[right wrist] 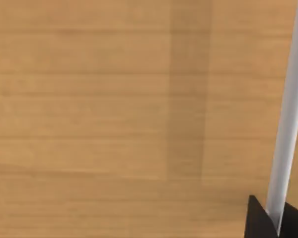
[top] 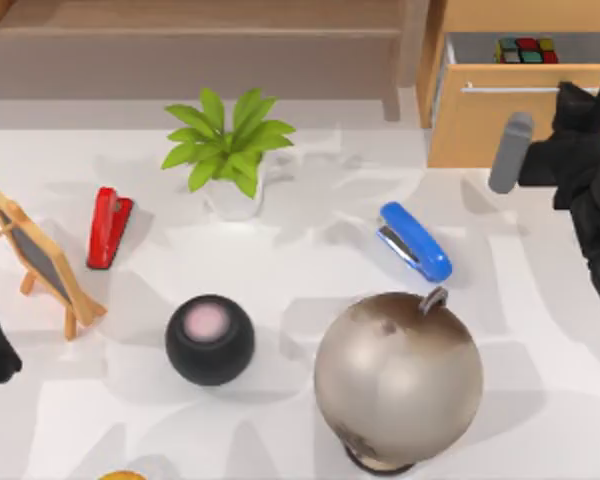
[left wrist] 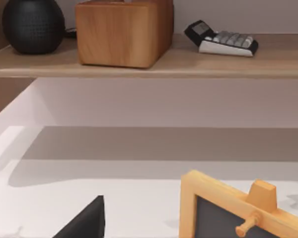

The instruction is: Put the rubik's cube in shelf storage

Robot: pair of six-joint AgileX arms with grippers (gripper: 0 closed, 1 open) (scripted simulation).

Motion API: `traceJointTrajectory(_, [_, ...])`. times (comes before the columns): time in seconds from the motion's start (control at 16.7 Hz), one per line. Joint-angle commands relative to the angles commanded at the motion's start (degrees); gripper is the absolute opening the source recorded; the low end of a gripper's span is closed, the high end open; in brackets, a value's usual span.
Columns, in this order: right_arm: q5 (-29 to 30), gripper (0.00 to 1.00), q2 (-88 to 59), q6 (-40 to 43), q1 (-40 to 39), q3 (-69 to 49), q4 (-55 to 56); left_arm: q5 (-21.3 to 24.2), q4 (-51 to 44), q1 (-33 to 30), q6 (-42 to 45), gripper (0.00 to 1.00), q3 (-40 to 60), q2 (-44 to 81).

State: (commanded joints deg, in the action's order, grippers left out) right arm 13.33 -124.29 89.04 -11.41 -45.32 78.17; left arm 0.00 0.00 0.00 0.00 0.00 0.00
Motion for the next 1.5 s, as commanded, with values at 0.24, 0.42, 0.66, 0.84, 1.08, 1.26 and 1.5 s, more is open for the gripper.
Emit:
traceJointTrajectory(0.24, [0.1, 0.00, 0.6, 0.0, -0.2, 1.0, 0.8, 0.0, 0.0, 0.0, 0.0, 1.00, 0.0, 0.0])
traceJointTrajectory(0.42, [0.1, 0.00, 1.0, 0.0, -0.3, 1.8, 1.3, 0.0, 0.0, 0.0, 0.0, 1.00, 0.0, 0.0])
traceJointTrajectory(0.66, [1.6, 0.00, 3.8, -0.1, -1.6, 9.6, 5.8, 0.0, 0.0, 0.0, 0.0, 1.00, 0.0, 0.0])
traceJointTrajectory(0.84, [2.6, 0.00, 5.8, -0.1, -2.6, 15.1, 9.2, 0.0, 0.0, 0.0, 0.0, 1.00, 0.0, 0.0])
traceJointTrajectory(1.08, [2.8, 0.00, 6.1, -0.1, -2.8, 15.9, 9.8, 0.0, 0.0, 0.0, 0.0, 1.00, 0.0, 0.0])
traceJointTrajectory(1.26, [3.1, 0.00, 6.3, -0.1, -3.0, 16.6, 10.5, 0.0, 0.0, 0.0, 0.0, 1.00, 0.0, 0.0])
traceJointTrajectory(1.5, [5.4, 0.00, 8.1, -0.1, -5.1, 24.3, 15.7, 0.0, 0.0, 0.0, 0.0, 1.00, 0.0, 0.0])
